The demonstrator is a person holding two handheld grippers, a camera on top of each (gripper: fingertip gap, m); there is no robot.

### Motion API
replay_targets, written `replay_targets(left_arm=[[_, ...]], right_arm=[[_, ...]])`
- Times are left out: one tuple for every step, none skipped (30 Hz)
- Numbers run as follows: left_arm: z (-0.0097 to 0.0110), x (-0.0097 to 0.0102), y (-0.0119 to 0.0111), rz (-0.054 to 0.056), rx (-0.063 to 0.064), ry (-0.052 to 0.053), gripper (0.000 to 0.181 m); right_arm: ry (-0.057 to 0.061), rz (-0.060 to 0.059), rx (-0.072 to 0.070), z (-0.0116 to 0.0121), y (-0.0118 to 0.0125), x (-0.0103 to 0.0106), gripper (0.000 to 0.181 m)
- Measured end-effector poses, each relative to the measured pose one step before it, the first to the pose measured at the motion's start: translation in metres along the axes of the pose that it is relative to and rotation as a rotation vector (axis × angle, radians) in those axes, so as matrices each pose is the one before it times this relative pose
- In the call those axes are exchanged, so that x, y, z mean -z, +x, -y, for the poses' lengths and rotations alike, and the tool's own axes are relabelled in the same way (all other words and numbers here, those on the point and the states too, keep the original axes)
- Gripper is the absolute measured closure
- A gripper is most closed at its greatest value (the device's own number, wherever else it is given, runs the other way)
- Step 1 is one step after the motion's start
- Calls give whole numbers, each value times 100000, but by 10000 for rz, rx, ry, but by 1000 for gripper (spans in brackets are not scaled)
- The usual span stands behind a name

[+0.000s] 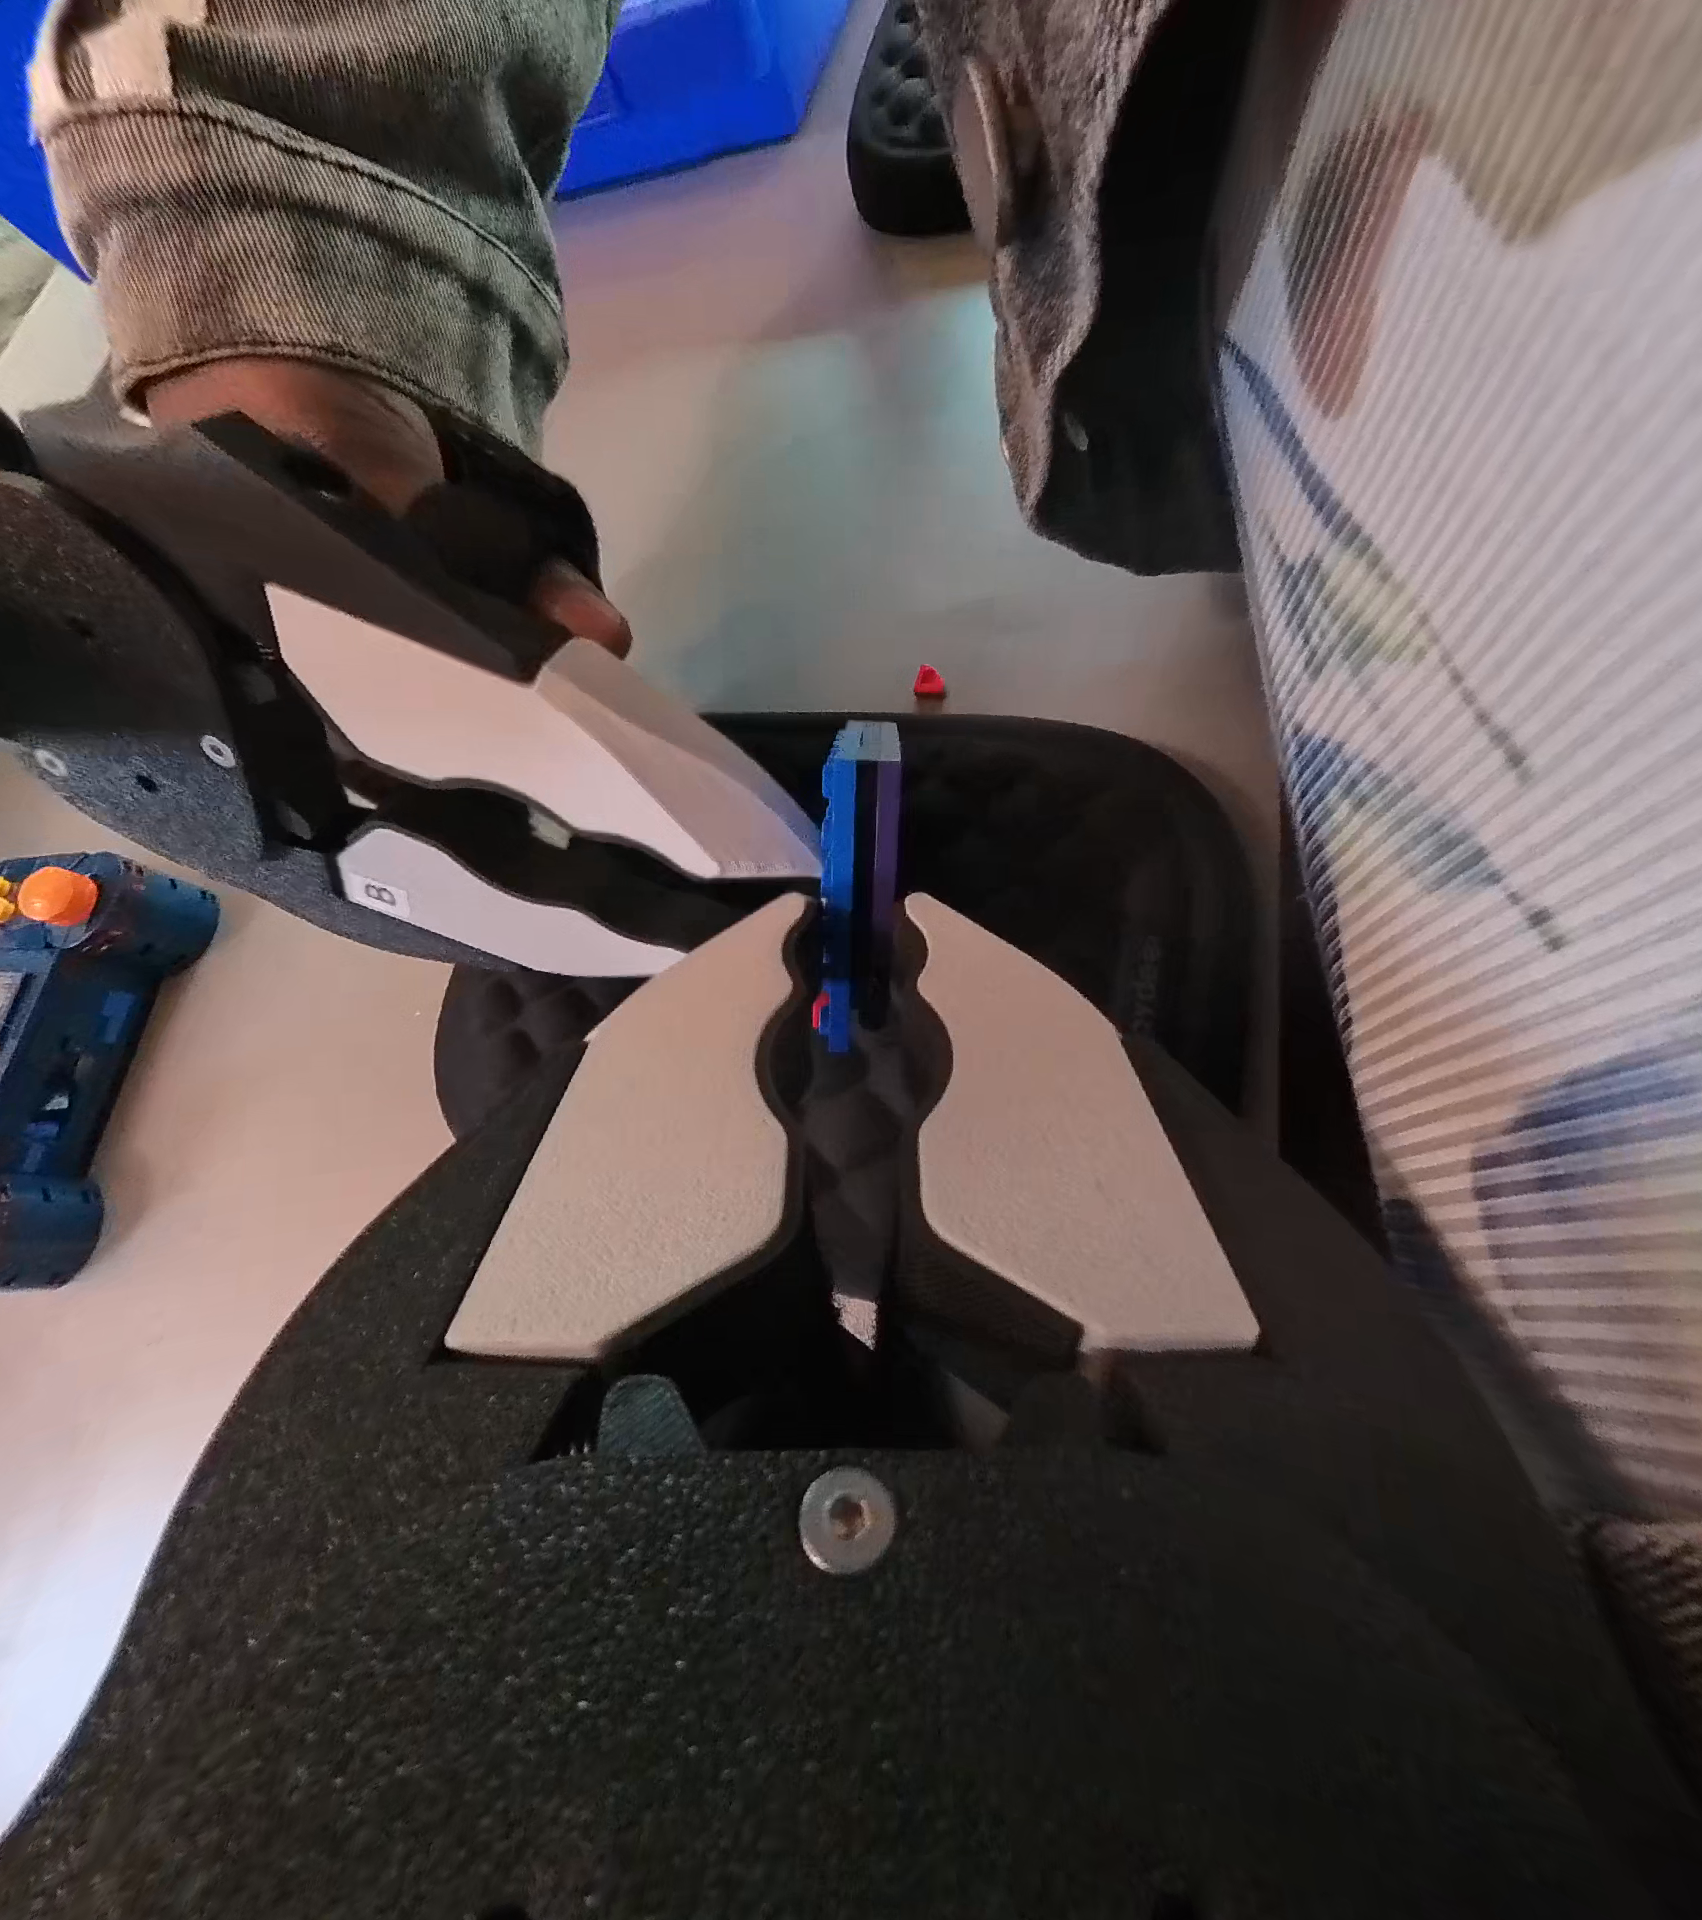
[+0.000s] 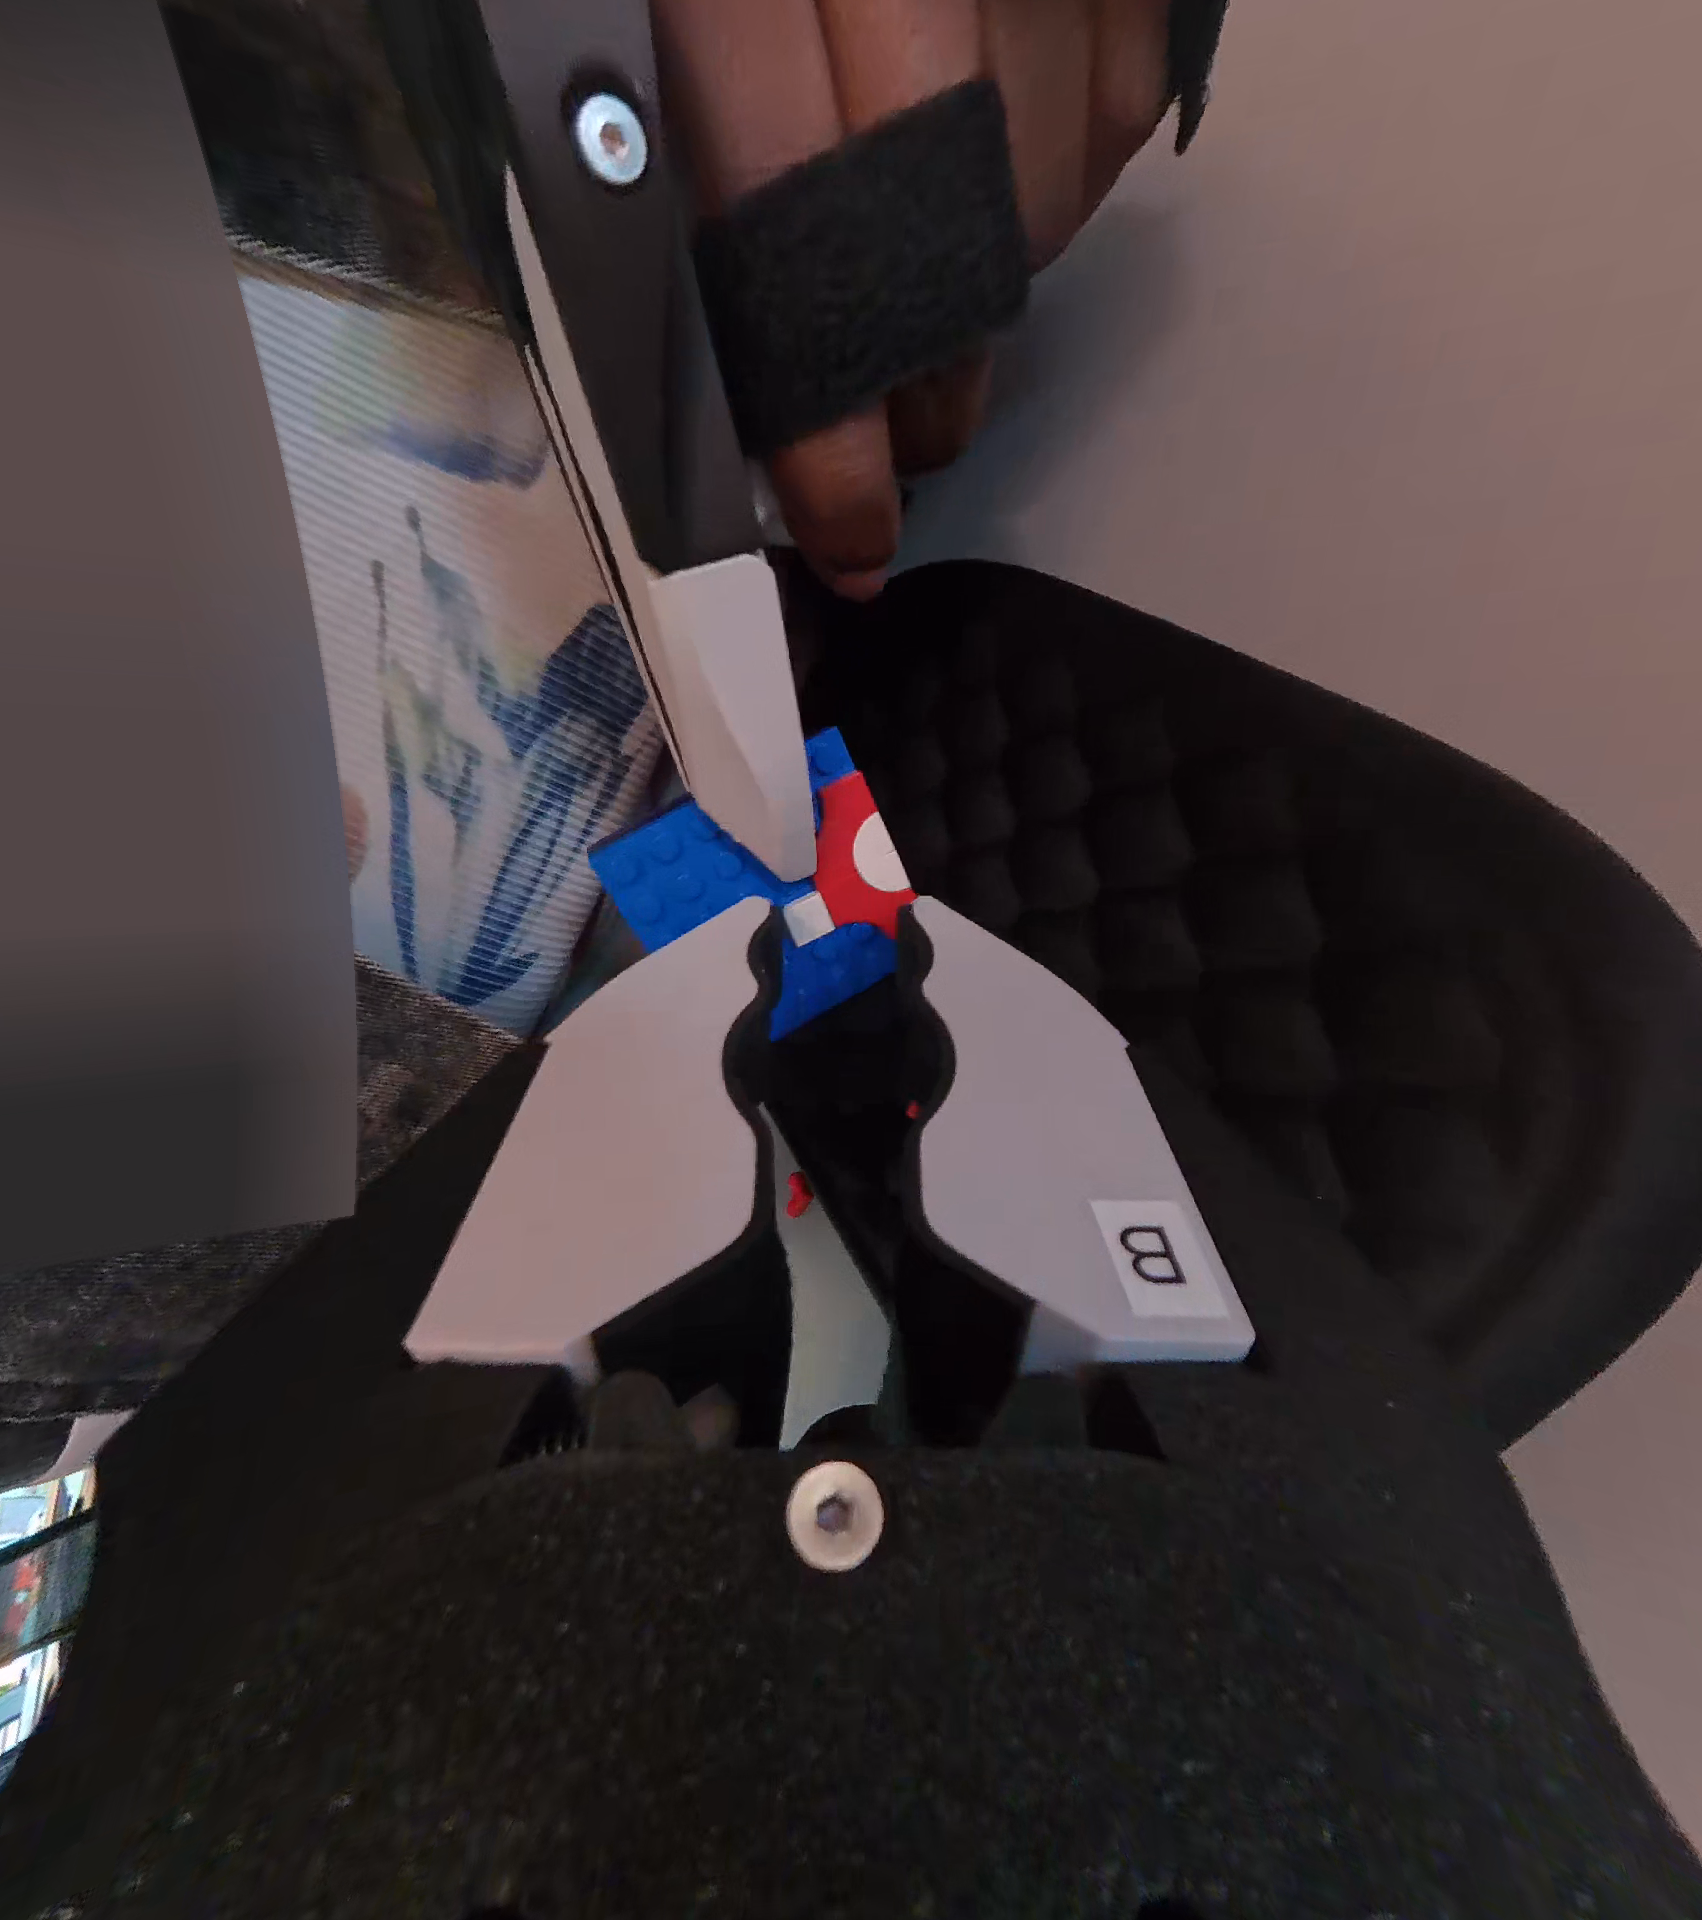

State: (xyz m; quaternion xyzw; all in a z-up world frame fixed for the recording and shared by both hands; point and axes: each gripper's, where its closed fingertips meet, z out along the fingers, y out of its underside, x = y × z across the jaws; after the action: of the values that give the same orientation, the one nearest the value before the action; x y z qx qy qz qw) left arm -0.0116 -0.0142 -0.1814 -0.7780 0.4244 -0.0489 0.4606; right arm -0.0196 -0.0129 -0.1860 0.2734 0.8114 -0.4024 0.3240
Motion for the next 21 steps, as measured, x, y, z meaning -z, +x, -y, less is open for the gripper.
replay_targets(left_arm=[[-36, -35, 68, -34, -58, -13, 169], [10, -10, 15, 12, -104, -20, 169], [16, -17, 4, 15, -61, -17, 169], [-6, -5, -8, -5, 17, 2, 169], [11, 23, -28, 1, -12, 13, 169], [23, -6, -19, 17, -83, 5, 169], [12, -38, 39, 0, -139, 0, 169], [35, -46, 53, 20, -227, 7, 169], [-8, -48, 101, -4, -167, -5, 170], [18, -45, 85, -10, -48, -5, 170], [1, -31, 70, 0, 0, 30, 169], [2, -25, 57, 13, 44, 39, 169], [35, -40, 75, 7, 49, 25, 168], [76, -70, 77, 9, 90, 31, 169], [74, -73, 87, -5, 96, 34, 167], [60, -68, 67, 4, 171, 60, 167], [-4, -6, -1, 25, 221, 45, 166], [-11, 14, -39, 67, 211, 55, 167], [-4, 6, -48, 72, 254, 52, 166], [-32, 28, -6, 34, 234, 29, 166], [-65, 50, -92, 62, 290, 11, 167]], right_arm=[[-8, 71, -79, -67, -5, -133, 162], [11, 87, -58, -39, -20, -59, 162], [7, 30, -80, -32, 34, -10, 161], [-7, 49, -131, -33, 21, -1, 161], [6, 64, -72, 15, 11, 17, 160], [-12, 111, -46, 1, -20, 21, 160], [-80, 94, -19, -63, -14, -38, 160], [-144, 54, 7, -88, -18, -71, 159], [-194, 21, 51, -87, -3, -114, 159], [-218, -89, 141, -96, 36, -96, 159], [-218, -146, 160, -71, 57, -65, 158], [-125, -166, 102, -67, 53, -56, 157], [-66, -206, 137, -57, 20, -74, 156], [-4, -286, 230, -67, 23, -46, 155], [1, -330, 166, -77, 39, -57, 154], [39, -392, 130, -49, 67, -16, 152], [96, -460, 79, 11, 120, 72, 151], [189, -525, 121, 52, 151, 115, 150], [220, -535, 89, 44, 134, 129, 148], [259, -521, 141, 78, 93, 120, 148], [293, -413, 67, 106, 40, 103, 149]])
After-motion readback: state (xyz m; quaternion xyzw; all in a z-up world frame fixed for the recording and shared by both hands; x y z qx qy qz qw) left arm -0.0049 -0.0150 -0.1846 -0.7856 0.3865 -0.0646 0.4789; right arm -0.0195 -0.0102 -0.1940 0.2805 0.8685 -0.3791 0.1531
